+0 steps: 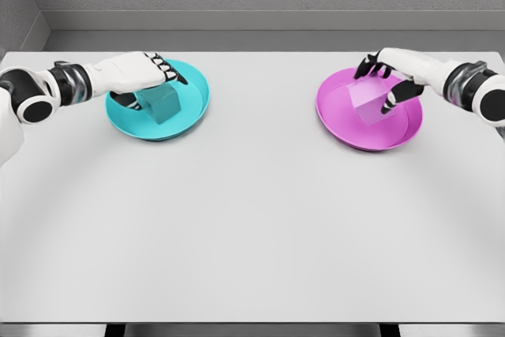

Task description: Place the blocks in the corresponding plates according to their colors

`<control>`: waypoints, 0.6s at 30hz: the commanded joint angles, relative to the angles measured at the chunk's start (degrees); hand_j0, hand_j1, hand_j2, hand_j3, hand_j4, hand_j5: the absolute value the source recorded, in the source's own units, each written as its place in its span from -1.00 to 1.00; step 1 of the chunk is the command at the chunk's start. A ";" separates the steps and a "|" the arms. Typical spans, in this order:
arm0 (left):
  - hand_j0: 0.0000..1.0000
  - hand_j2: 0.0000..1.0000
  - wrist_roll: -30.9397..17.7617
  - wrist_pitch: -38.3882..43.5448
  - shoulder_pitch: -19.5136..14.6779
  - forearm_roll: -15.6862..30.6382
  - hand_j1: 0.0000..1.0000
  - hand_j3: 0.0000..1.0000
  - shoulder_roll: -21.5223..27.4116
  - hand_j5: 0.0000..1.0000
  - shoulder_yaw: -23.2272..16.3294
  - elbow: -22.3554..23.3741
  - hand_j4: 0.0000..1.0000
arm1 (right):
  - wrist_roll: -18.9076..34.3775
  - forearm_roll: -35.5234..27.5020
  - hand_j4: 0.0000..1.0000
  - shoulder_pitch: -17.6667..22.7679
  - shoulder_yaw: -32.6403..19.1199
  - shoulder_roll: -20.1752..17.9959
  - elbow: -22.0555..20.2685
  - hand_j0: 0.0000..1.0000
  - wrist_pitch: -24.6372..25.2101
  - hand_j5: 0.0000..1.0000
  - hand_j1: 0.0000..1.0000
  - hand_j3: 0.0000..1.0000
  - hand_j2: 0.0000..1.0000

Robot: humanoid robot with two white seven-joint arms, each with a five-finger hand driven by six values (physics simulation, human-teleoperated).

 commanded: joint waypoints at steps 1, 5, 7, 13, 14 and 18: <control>1.00 1.00 0.10 0.09 0.00 0.61 1.00 1.00 1.08 1.00 0.31 -0.43 1.00 | -0.15 0.53 0.18 0.00 -0.02 0.74 2.87 0.18 -0.09 0.18 0.18 0.18 0.18; 1.00 1.00 0.45 0.09 0.26 3.95 1.00 1.00 6.09 1.00 0.40 -5.35 1.00 | -0.59 0.53 0.98 0.00 -0.02 0.92 3.13 0.98 0.52 0.98 0.98 0.98 0.98; 1.00 1.00 0.54 0.09 0.61 6.59 1.00 1.00 8.73 1.00 0.40 -7.46 1.00 | -0.59 0.53 0.99 0.00 -0.02 0.92 2.96 0.99 0.70 0.99 0.99 0.99 0.99; 1.00 1.00 0.45 0.09 3.86 17.14 1.00 1.00 19.28 1.00 0.40 -16.16 1.00 | -0.59 0.44 0.99 0.09 0.06 0.92 2.87 0.99 0.70 0.99 0.99 0.99 0.99; 1.00 1.00 0.45 0.09 4.22 18.46 1.00 1.00 21.47 1.00 0.40 -18.44 1.00 | -0.59 0.44 0.99 0.09 0.06 0.92 2.69 0.99 0.70 0.99 0.99 0.99 0.99; 1.00 1.00 0.45 0.09 7.82 21.18 1.00 1.00 26.13 1.00 0.49 -22.49 1.00 | -0.50 0.53 0.99 0.09 -0.02 0.74 1.82 0.99 0.61 0.99 0.99 0.99 0.99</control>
